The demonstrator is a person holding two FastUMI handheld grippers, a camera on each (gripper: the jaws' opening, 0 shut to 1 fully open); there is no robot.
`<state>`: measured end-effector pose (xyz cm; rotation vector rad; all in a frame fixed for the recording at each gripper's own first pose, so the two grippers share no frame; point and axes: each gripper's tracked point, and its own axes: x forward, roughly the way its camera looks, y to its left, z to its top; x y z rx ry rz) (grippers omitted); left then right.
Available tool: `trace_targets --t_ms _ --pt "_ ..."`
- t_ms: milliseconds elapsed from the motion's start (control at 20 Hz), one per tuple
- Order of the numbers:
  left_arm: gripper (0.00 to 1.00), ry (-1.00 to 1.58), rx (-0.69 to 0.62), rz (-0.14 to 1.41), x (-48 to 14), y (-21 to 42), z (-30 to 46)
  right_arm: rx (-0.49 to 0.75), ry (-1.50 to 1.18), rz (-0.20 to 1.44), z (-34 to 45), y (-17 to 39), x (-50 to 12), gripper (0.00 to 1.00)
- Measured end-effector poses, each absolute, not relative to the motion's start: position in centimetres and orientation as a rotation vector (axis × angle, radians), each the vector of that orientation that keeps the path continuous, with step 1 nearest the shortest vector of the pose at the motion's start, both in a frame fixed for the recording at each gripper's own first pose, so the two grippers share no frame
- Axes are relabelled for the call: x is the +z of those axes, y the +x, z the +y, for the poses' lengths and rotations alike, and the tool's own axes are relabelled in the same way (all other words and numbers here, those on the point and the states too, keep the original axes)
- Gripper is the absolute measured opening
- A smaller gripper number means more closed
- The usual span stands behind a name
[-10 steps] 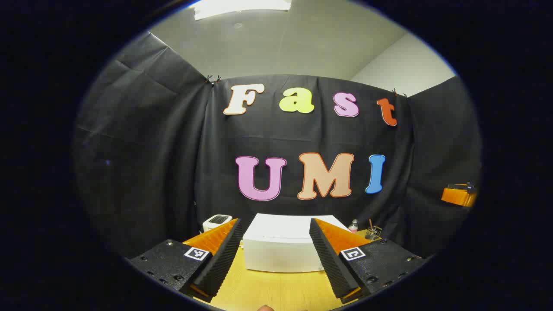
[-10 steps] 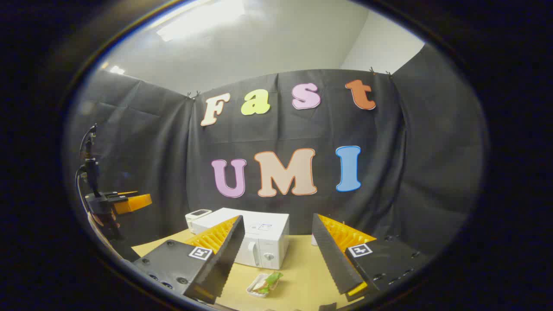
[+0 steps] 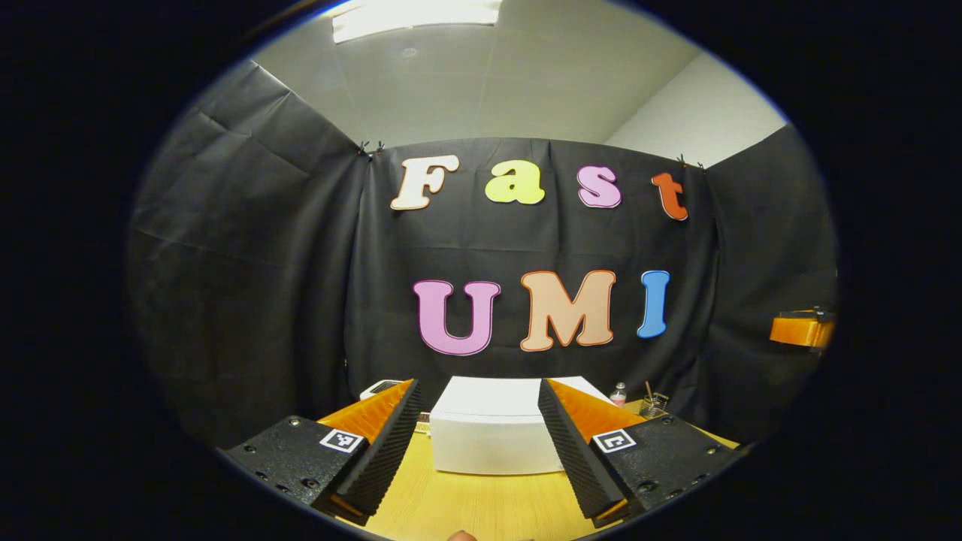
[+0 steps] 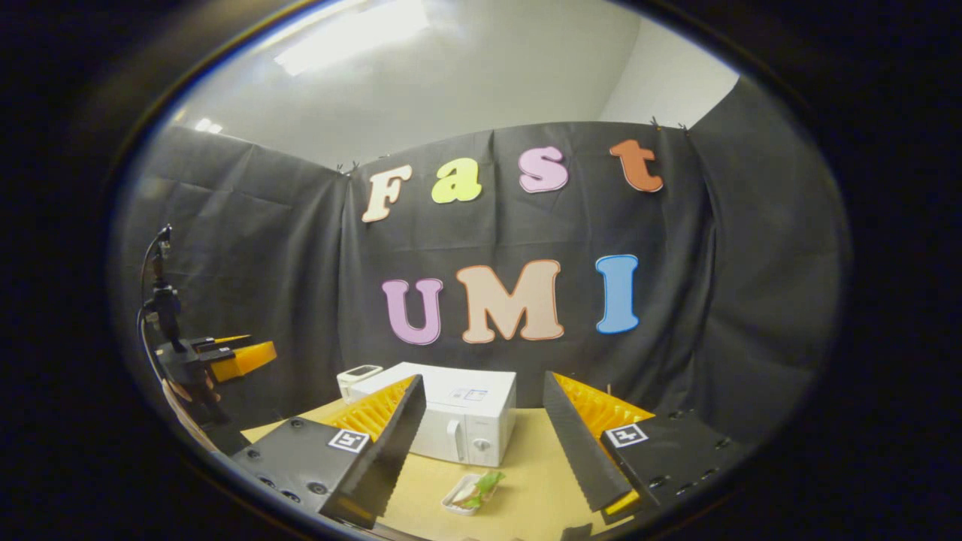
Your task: Open the microwave oven with the left hand, put the food in, and close the microwave oven.
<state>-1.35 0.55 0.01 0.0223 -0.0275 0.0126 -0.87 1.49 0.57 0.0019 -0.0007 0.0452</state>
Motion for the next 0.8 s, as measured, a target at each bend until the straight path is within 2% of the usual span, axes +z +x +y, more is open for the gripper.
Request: trace_targets --t_ms 100,500,700,750,800 --pt "0.95 0.023 0.011 -0.029 -0.1 -1.5 0.6 0.048 -0.003 0.002 1.8 -0.8 0.5 0.91" --pt "0.95 0.036 0.015 -0.029 -1.6 -1.5 1.0 0.025 -0.085 -0.014 1.9 -0.5 -0.4 0.91" --pt "0.95 0.028 -0.033 0.01 -4.7 -1.7 -0.4 0.013 -0.117 -0.048 2.4 -1.0 -0.3 0.96" --pt "0.92 0.03 -0.051 0.021 -5.6 -1.7 -0.8 0.015 -0.122 -0.058 2.6 -1.2 -0.2 0.96" --pt "0.95 0.028 -0.069 0.034 -6.6 -1.7 -1.3 0.016 -0.127 -0.067 2.8 -1.4 -0.1 0.96"
